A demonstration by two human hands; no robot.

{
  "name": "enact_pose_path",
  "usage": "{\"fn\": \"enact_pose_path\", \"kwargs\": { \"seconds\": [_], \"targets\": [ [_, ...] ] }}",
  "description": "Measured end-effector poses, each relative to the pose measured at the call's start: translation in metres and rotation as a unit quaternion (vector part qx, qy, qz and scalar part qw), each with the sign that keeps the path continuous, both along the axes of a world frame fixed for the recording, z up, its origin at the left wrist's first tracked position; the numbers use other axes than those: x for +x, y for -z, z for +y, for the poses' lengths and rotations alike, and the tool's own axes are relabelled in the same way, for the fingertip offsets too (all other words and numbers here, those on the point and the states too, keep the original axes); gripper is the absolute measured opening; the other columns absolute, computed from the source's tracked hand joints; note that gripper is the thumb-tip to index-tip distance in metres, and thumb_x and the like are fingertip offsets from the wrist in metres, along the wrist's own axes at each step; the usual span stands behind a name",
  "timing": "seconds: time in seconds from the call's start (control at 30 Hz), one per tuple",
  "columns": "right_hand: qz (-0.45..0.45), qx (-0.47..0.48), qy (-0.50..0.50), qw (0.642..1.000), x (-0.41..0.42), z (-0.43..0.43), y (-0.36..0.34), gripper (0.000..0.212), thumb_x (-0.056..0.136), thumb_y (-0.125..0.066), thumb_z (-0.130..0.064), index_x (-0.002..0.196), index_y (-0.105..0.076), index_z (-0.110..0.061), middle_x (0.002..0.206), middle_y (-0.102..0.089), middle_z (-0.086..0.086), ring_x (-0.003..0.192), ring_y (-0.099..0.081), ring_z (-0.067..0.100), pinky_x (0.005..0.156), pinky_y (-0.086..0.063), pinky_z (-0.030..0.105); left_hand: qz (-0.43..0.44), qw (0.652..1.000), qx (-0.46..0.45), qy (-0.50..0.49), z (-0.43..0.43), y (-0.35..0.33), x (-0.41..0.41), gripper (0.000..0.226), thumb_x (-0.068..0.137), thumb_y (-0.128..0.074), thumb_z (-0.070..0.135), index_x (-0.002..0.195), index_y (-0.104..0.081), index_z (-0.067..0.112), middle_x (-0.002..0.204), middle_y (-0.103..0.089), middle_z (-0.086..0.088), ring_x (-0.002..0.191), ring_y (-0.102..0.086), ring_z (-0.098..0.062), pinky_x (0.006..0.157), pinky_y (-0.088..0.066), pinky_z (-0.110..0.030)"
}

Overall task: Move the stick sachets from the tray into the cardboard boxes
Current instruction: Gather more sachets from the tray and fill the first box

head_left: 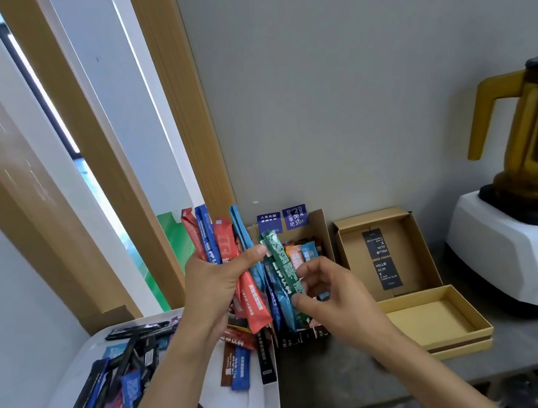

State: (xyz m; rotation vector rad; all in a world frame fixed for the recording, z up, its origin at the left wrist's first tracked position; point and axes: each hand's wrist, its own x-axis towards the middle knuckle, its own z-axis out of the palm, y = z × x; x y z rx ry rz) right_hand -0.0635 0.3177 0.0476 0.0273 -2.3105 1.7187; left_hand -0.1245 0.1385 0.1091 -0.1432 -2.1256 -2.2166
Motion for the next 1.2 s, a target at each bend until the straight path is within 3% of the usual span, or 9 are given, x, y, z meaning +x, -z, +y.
{"fn": "enact_pose_path", "kwargs": {
  "seconds": [0.2,0.3,0.33,0.4,0.53,0.63,0.87,1.07,1.2],
  "targets": [
    [-0.054,-0.097,-0.084,0.99,-0.003,-0.004,0.002,0.023,0.105,-0.049,-0.005,0.105,-0.064,-0.021,0.101,-0.075,0.001,0.087,-0.071,0.021,0.063,-0.054,0.026,0.004,1.0,-0.027,0.005,0.003,0.001,0.0,0.037,0.075,-0.091,0.009,0.103,-0.068,0.015,0.083,-0.079,0.001,0.076,-0.079,-0.016,0.072,-0.063,-0.034],
    [-0.068,-0.182,-0.074,0.978,-0.004,-0.006,0.007,0.008,0.105,-0.054,-0.027,0.099,-0.058,-0.023,0.118,-0.07,0.015,0.109,-0.07,0.033,0.075,-0.06,0.038,0.031,0.999,-0.036,-0.024,0.007,0.002,0.001,0.034,0.076,-0.09,0.007,0.098,-0.066,0.018,0.078,-0.076,0.004,0.068,-0.076,-0.008,0.061,-0.061,-0.023],
    [-0.053,-0.182,-0.078,0.979,-0.003,-0.006,0.008,0.019,0.101,-0.062,-0.039,0.099,-0.057,-0.021,0.118,-0.069,0.014,0.112,-0.069,0.033,0.081,-0.061,0.044,0.038,0.998,-0.04,-0.032,0.008,0.002,0.001,0.034,0.076,-0.09,0.008,0.097,-0.066,0.02,0.081,-0.075,0.004,0.068,-0.076,-0.007,0.061,-0.06,-0.022],
    [-0.025,-0.113,-0.089,0.989,0.003,-0.005,0.007,0.041,0.088,-0.08,-0.045,0.1,-0.055,-0.015,0.112,-0.072,0.0,0.108,-0.072,0.019,0.077,-0.063,0.036,0.037,0.997,-0.05,-0.038,0.009,0.002,0.002,0.037,0.077,-0.091,0.014,0.101,-0.065,0.022,0.088,-0.075,0.002,0.07,-0.076,-0.006,0.065,-0.059,-0.025],
    [-0.002,-0.002,-0.031,1.0,-0.001,0.0,0.01,0.026,0.089,-0.083,-0.024,0.098,-0.059,-0.023,0.094,-0.073,-0.004,0.081,-0.073,0.012,0.064,-0.061,0.034,0.019,0.999,-0.03,-0.035,0.007,0.002,0.003,0.049,0.074,-0.093,0.02,0.114,-0.067,0.015,0.097,-0.078,-0.002,0.082,-0.079,-0.013,0.077,-0.064,-0.036],
    [-0.031,-0.051,-0.019,0.998,-0.007,0.001,0.014,0.022,0.093,-0.074,-0.022,0.106,-0.06,-0.034,0.103,-0.077,-0.005,0.095,-0.075,0.013,0.081,-0.064,0.048,0.014,0.999,-0.018,-0.037,0.004,-0.001,0.003,0.04,0.078,-0.09,0.016,0.111,-0.068,0.016,0.097,-0.077,-0.004,0.081,-0.079,-0.015,0.076,-0.064,-0.035],
    [-0.055,-0.037,0.017,0.998,-0.012,-0.001,0.023,0.03,0.108,-0.051,-0.017,0.132,-0.041,-0.032,0.117,-0.068,-0.013,0.103,-0.068,0.003,0.081,-0.064,0.028,0.006,0.999,0.0,-0.044,0.0,-0.004,0.005,0.034,0.081,-0.087,0.018,0.103,-0.062,0.027,0.097,-0.074,-0.001,0.078,-0.077,-0.014,0.069,-0.057,-0.027],
    [-0.012,-0.042,0.0,0.999,-0.015,-0.004,0.032,0.025,0.109,-0.045,-0.012,0.102,-0.062,-0.029,0.132,-0.057,-0.008,0.122,-0.062,0.013,0.084,-0.065,0.036,0.003,0.999,0.006,-0.042,-0.003,-0.002,0.007,0.035,0.08,-0.087,0.017,0.103,-0.062,0.027,0.095,-0.074,0.001,0.073,-0.077,-0.005,0.066,-0.057,-0.026],
    [-0.001,0.025,0.017,1.0,-0.016,-0.007,0.039,0.023,0.101,-0.066,-0.017,0.1,-0.062,-0.04,0.125,-0.06,-0.014,0.107,-0.067,0.004,0.08,-0.065,0.03,0.001,0.999,0.002,-0.04,-0.006,-0.001,0.007,0.035,0.08,-0.087,0.018,0.104,-0.064,0.026,0.097,-0.075,-0.001,0.077,-0.077,-0.011,0.069,-0.058,-0.028]
  ]
}}
